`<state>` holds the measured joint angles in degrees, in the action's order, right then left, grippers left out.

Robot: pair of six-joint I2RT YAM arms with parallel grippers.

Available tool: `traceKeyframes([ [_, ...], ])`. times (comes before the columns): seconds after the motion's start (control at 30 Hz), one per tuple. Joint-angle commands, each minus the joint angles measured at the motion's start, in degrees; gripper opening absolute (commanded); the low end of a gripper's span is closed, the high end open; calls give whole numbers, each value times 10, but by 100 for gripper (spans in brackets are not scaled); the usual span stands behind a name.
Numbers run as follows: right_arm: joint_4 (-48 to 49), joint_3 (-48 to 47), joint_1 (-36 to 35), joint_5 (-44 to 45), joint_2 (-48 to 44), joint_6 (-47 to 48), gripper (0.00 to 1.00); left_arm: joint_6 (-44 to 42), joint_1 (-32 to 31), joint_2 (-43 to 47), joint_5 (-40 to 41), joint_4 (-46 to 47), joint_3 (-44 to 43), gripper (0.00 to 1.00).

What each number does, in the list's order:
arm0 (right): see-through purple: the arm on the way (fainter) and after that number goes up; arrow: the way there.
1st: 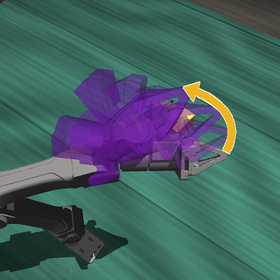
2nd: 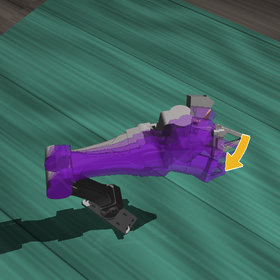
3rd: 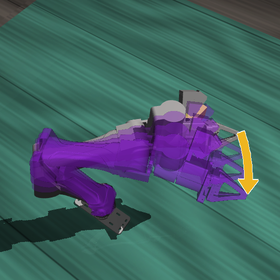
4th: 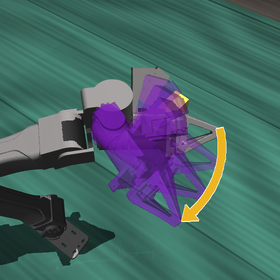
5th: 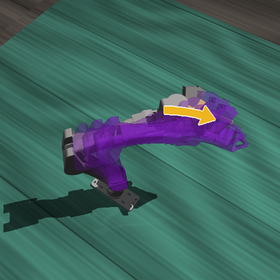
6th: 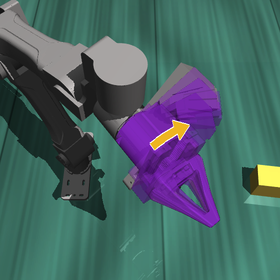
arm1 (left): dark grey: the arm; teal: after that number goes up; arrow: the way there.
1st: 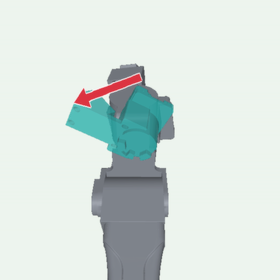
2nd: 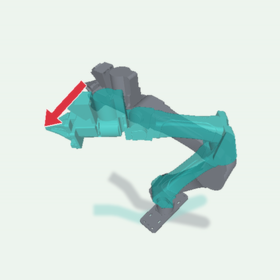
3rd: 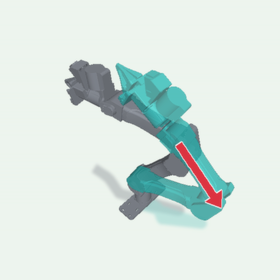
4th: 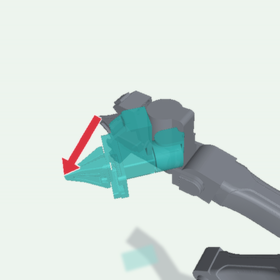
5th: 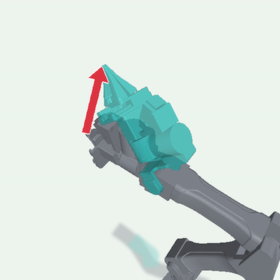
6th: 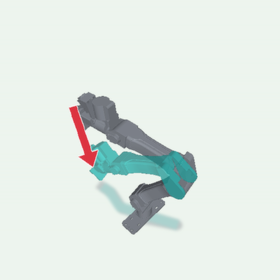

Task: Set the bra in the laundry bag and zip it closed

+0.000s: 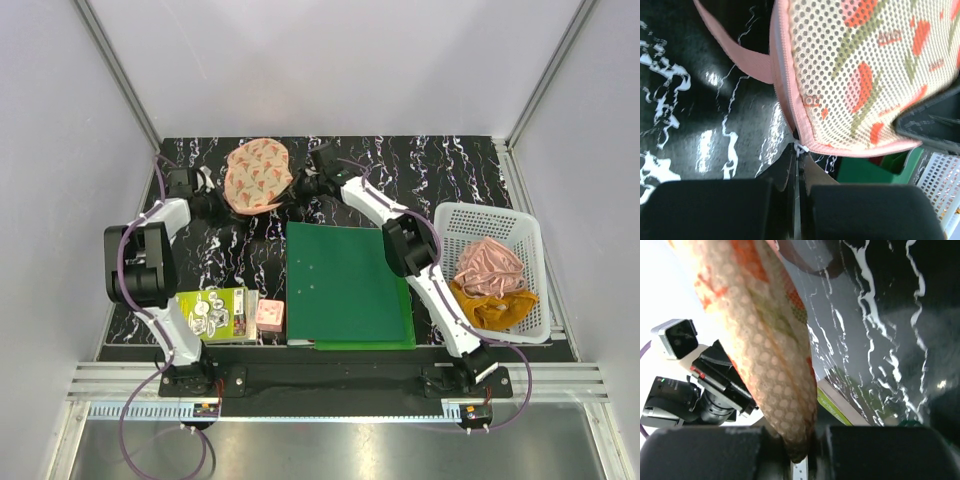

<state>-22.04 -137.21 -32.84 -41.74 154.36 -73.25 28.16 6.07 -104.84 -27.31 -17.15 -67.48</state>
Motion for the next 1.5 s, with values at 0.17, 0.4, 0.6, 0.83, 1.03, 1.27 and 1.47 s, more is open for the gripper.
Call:
traceKeyframes([
  [0.17, 24, -69, 13, 52, 18, -2, 51, 105, -33, 121, -19, 75, 110, 0],
  [0.4, 26, 56, 19, 69, -91, 43, 93, 164, -92, 47, -48, 130, 26, 0],
  [0.6, 58, 106, 20, 53, -113, 28, 92, 165, -120, 24, -46, 128, -5, 0],
  [0.83, 65, 60, 7, 43, -68, -18, 69, 161, -124, 22, -52, 128, -1, 0],
  [1.03, 70, 47, 6, 62, -56, -30, 37, 147, -123, 8, -53, 117, -19, 0],
  [1.27, 71, 39, 23, 57, -35, -36, 0, 112, -103, 10, -42, 66, -21, 0],
  [1.47, 71, 17, 50, 22, -6, -16, 0, 37, -14, 31, 8, -22, 2, 0],
])
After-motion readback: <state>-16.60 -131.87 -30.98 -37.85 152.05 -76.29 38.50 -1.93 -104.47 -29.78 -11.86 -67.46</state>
